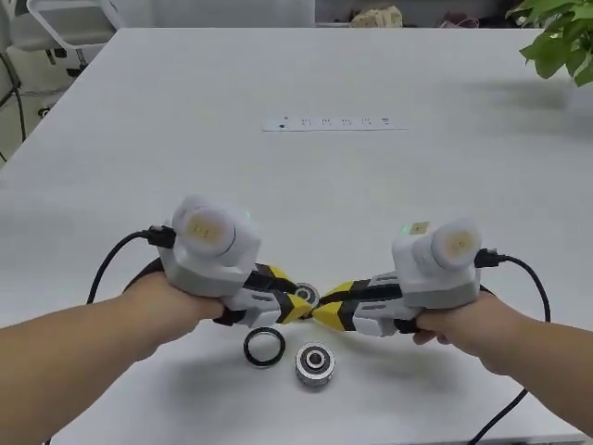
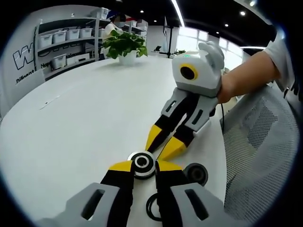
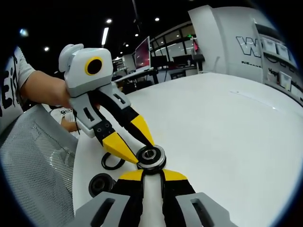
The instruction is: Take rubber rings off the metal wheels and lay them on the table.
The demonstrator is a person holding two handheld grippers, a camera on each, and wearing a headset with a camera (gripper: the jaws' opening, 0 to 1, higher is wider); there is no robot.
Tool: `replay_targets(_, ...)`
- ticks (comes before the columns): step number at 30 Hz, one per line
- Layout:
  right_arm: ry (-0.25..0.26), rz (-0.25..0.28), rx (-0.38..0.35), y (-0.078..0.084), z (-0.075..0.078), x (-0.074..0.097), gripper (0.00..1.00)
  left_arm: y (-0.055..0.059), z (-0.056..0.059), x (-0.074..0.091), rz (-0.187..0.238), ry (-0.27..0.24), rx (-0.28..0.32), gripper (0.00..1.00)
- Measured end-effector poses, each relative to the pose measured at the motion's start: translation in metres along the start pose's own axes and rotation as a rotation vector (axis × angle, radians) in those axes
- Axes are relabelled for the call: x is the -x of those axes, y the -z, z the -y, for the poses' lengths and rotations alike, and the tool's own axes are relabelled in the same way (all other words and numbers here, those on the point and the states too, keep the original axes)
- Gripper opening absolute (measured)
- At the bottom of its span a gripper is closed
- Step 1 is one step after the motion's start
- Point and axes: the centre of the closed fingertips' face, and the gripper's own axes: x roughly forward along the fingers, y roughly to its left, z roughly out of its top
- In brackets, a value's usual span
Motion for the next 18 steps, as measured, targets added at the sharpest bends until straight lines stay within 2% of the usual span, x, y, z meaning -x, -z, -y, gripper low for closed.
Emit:
replay_targets(6,0.009,-0.002,0.009,0.0002,0.0011,-0.0003,0.09,-0.0012,0.0014,-0.0040,-0.008,-0.032,-0.066,0.11)
replay_targets(10,0.013,-0.002,0.008,0.0001,0.0010,-0.0003,0.08,-0.0010,-0.0002,-0.0031,-0.007,-0.035,-0.059,0.11)
replay_targets(13,0.020,-0.012,0.020,0.0013,0.0023,0.0002,0.03,-0.0010,-0.0002,-0.0030,-0.001,-0.041,-0.055,0.11)
replay_targets(17,0.022,-0.009,-0.004,0.0017,0.0023,-0.0004,0.01,-0.0011,-0.0008,-0.0027,0.002,-0.056,-0.053,0.09)
replay_targets(18,0.024,-0.012,-0.009,0.0020,0.0025,-0.0006,0.01,-0.0038,-0.0016,-0.0061,0.006,-0.058,-0.091,0.08)
